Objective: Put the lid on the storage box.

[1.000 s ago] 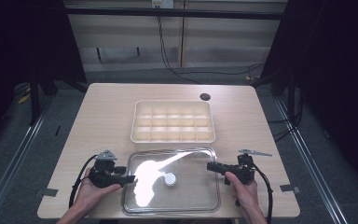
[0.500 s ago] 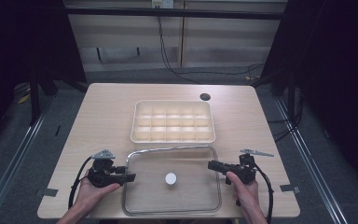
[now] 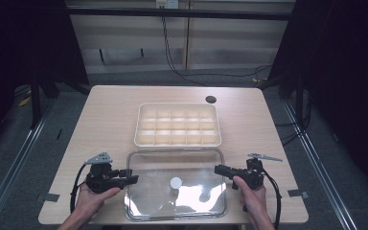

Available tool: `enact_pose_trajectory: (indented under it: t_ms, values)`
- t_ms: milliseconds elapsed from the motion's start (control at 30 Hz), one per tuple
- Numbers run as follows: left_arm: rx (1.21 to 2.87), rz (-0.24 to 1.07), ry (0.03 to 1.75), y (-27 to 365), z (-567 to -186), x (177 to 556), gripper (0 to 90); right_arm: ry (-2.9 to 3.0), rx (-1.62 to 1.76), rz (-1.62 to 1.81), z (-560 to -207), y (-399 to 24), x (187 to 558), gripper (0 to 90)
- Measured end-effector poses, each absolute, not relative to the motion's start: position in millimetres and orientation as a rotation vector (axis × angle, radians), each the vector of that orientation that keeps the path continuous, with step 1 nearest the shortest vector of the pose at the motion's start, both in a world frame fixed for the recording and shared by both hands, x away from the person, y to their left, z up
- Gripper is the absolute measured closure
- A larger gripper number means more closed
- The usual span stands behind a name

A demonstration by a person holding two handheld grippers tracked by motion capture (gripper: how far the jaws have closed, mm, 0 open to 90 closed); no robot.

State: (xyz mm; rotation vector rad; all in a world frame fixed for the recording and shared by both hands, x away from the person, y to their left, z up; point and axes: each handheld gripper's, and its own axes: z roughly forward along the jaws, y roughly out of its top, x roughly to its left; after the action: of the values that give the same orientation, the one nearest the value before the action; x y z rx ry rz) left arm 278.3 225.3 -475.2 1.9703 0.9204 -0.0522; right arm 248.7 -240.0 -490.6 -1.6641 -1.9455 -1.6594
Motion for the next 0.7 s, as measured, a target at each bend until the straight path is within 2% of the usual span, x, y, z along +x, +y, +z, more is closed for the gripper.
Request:
enact_pose_trajectory:
  t_ms: [400, 700]
  values:
    - [1.947, -0.066, 0.879, 226.5, -464.1, 275.7, 60.1, -2.022, -1.68, -1.676, -483.2, -236.2, 246.0, 65.6]
    - [1.921, -0.048, 0.882, 228.3, -455.0, 276.9, 63.8, -2.036, -1.671, -1.715, -475.6, -235.4, 245.8, 65.9]
